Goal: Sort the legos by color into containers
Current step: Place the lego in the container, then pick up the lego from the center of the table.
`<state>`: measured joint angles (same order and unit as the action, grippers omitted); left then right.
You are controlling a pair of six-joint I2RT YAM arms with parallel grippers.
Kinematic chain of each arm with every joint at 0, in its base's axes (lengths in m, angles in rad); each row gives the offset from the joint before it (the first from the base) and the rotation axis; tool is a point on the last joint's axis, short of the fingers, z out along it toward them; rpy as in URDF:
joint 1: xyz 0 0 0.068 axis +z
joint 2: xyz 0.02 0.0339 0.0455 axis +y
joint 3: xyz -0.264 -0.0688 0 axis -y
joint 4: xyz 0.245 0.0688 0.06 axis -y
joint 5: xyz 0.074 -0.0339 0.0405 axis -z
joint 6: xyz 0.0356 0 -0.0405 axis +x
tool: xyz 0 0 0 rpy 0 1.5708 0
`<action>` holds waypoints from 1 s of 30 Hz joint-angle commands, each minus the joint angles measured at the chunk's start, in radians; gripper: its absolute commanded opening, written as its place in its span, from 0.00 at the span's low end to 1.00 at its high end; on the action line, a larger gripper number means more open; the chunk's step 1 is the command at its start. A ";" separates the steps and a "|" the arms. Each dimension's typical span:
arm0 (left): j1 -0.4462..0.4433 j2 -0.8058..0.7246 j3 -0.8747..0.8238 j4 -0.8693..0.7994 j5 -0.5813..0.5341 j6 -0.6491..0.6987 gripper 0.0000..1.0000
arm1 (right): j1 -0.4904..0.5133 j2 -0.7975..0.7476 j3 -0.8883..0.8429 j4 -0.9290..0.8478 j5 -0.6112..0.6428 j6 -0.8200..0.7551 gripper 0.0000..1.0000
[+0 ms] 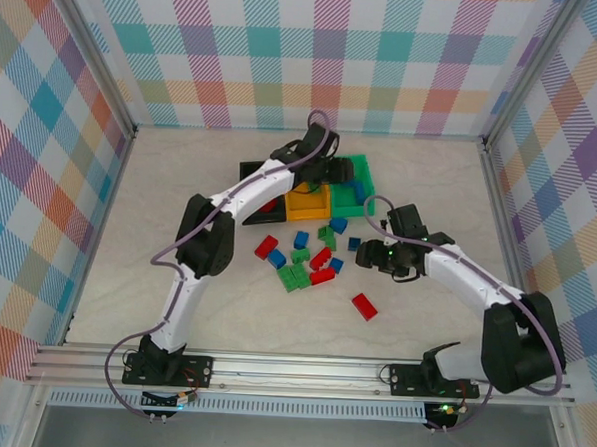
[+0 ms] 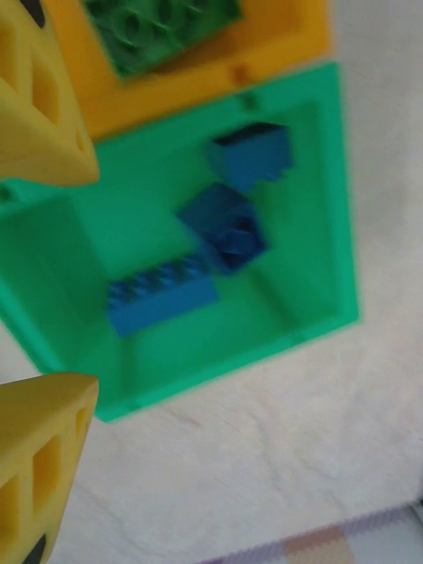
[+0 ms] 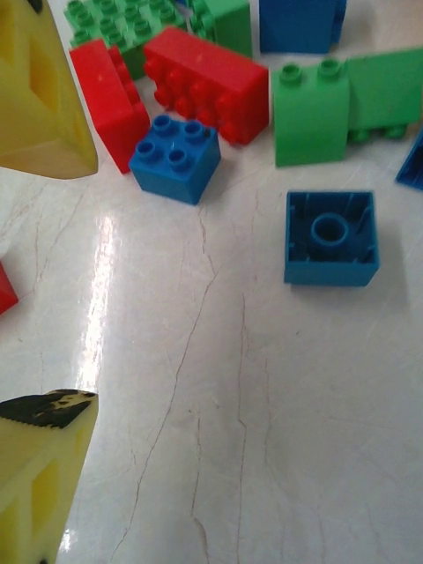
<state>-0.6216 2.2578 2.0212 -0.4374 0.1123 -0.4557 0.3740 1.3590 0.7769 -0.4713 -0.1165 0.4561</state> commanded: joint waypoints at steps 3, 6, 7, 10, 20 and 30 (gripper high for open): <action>-0.008 -0.302 -0.320 0.150 0.007 -0.006 0.57 | -0.001 0.110 0.092 0.024 0.006 -0.022 0.65; -0.007 -0.439 -0.513 0.200 -0.012 -0.009 0.57 | -0.002 0.185 0.152 0.040 -0.009 -0.022 0.65; -0.007 -0.487 -0.575 0.205 -0.024 -0.009 0.57 | -0.001 0.211 0.173 0.043 -0.016 -0.021 0.65; -0.007 -0.617 -0.721 0.208 -0.066 -0.017 0.57 | -0.001 0.281 0.221 0.050 -0.025 -0.021 0.65; -0.007 -0.951 -1.029 0.169 -0.199 -0.072 0.57 | -0.001 0.445 0.340 0.056 -0.018 -0.033 0.62; -0.007 -1.064 -1.166 0.103 -0.260 -0.122 0.56 | -0.001 0.469 0.333 0.063 -0.035 -0.033 0.34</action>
<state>-0.6216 1.2118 0.8825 -0.2955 -0.1135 -0.5488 0.3740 1.8206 1.1133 -0.4091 -0.1337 0.4267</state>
